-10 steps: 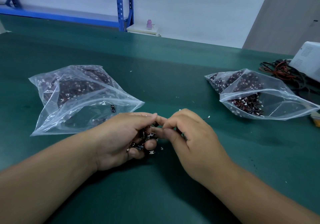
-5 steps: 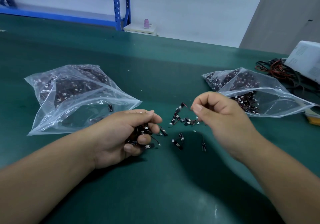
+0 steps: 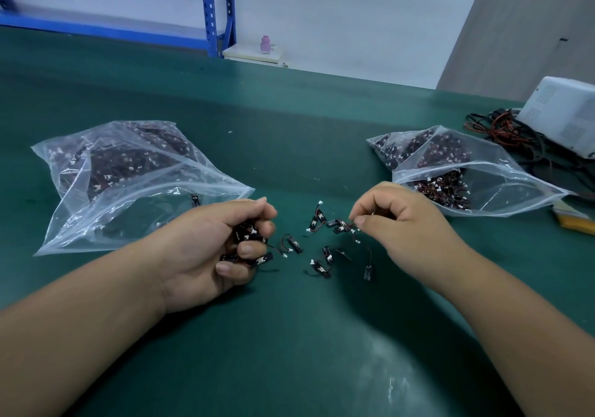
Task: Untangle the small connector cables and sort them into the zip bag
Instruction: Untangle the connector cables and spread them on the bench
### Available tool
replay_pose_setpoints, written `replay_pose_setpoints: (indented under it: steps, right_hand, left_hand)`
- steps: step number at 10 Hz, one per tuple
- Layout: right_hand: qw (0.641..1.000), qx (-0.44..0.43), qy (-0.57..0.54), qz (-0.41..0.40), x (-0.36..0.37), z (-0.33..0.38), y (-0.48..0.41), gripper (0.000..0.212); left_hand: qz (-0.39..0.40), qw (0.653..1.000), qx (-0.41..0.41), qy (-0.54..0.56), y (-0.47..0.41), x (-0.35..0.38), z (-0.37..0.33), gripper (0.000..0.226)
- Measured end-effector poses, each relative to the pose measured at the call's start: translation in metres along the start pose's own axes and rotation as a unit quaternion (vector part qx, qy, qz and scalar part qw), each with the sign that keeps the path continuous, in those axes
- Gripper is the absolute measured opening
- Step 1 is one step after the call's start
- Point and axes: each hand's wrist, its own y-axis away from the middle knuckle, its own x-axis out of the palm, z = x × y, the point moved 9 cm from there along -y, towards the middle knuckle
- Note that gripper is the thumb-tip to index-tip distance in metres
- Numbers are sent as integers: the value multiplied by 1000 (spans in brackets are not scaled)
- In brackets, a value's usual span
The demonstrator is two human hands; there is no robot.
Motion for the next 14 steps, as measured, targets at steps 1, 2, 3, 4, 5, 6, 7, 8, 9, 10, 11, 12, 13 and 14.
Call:
replay_pose_setpoints:
  steps: [1, 2, 3, 4, 5, 6, 7, 8, 9, 10, 11, 12, 13, 14]
  right_hand:
    - [998, 2, 26, -62, -9, -10, -1, 25]
    - [992, 8, 27, -123, -14, -19, 2, 22]
    - [993, 21, -16, -115, -6, -25, 2, 22]
    - [990, 47, -82, -108, -3, -31, 4, 25]
    - [984, 72, -111, -117, -3, -37, 4, 30]
    - [980, 79, -123, -135, -5, -40, 5, 35]
    - [979, 81, -129, -137, -6, -42, 6, 39]
    - [977, 84, -146, -128, -3, -41, 6, 40]
    - [977, 103, -142, -121, 0, -45, 4, 42]
    - [977, 123, -134, -108, 3, -52, 3, 43]
    - [981, 119, -119, -97, 5, -51, 2, 42]
    - [983, 109, -122, -85, 7, -47, 2, 44]
    - [983, 102, -128, -85, 7, -44, 2, 45]
    - [984, 91, -127, -90, 5, -41, 3, 41]
  left_hand:
    - [0, 1000, -2, 0, 0, 0, 0, 14]
    - [0, 1000, -5, -3, 0, 0, 1, 13]
    - [-1, 1000, -7, -3, 0, 0, 1, 12]
    - [-1, 1000, -9, -2, 0, 0, 1, 12]
    - [-2, 1000, -11, -1, 0, -1, 1, 12]
    - [-3, 1000, -9, -3, 0, -1, 1, 13]
    - [-2, 1000, -9, -4, 1, -1, 1, 13]
    - [-2, 1000, -9, -4, 1, -1, 1, 14]
    - [-2, 1000, -10, -4, 1, 0, 0, 14]
    - [-3, 1000, -11, -3, 1, 0, 1, 14]
    - [-3, 1000, -12, -4, 0, 0, 1, 13]
    - [-3, 1000, -12, -6, 1, 0, 1, 13]
    - [-3, 1000, -11, -7, 1, 1, 1, 12]
    - [-3, 1000, -11, -7, 1, 1, 1, 12]
